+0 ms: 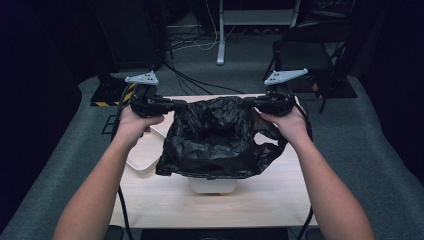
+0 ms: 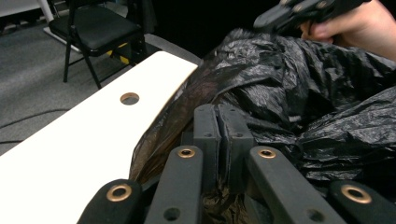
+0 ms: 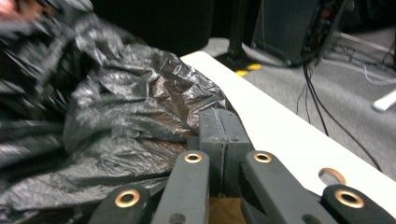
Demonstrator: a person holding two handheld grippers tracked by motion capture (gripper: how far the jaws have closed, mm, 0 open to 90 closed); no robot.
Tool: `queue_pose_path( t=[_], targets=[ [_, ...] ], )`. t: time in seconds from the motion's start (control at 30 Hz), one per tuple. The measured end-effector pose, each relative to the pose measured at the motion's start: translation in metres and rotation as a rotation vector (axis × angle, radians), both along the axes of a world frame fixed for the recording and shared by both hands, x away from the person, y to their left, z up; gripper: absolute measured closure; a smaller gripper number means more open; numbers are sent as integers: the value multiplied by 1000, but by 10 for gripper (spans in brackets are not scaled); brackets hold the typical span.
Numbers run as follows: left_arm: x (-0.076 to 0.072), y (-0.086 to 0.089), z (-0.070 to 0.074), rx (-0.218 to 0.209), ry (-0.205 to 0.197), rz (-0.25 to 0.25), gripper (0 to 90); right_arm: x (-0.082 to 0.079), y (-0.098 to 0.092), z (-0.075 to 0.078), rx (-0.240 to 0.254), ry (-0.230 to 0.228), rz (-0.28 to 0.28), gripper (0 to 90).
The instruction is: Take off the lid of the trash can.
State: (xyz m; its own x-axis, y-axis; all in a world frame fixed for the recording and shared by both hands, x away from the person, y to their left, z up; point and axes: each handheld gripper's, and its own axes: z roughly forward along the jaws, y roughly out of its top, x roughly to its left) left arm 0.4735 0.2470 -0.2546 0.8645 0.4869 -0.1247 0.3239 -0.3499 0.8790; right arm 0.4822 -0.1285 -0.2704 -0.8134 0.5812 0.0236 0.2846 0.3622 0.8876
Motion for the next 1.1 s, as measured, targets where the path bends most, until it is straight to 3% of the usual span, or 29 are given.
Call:
queue_pose_path(
  t=[0.13, 0.23, 0.37, 0.53, 0.6, 0.7, 0.83, 0.97, 1.1],
  targets=[
    [-1, 5, 1, -13, -12, 12, 885, 5, -3, -13, -17, 34, -11, 900],
    [-2, 8, 0, 29, -35, 68, 892, 6, -4, -23, -30, 72, 2, 900],
    [-2, 12, -9, 82, -7, 97, 895, 5, -4, -34, -60, 99, 15, 900],
    [-2, 16, -24, 105, 35, 100, 896, 2, -6, -43, -71, 112, 15, 900],
    [-3, 18, -27, 88, 35, 101, 894, 1, -8, -45, -63, 119, 12, 898],
    [-6, 20, -25, 85, 15, 116, 786, -3, -13, -43, -33, 99, -15, 713],
    [-14, 27, -17, 66, -7, 148, 601, -13, -25, -34, 25, 61, -42, 614],
    [-25, 36, -10, 36, -15, 149, 524, -29, -38, -23, 63, 22, -50, 585],
    [-46, 40, -6, 29, -29, 117, 487, -52, -44, -15, 84, -8, -22, 577]
  ],
)
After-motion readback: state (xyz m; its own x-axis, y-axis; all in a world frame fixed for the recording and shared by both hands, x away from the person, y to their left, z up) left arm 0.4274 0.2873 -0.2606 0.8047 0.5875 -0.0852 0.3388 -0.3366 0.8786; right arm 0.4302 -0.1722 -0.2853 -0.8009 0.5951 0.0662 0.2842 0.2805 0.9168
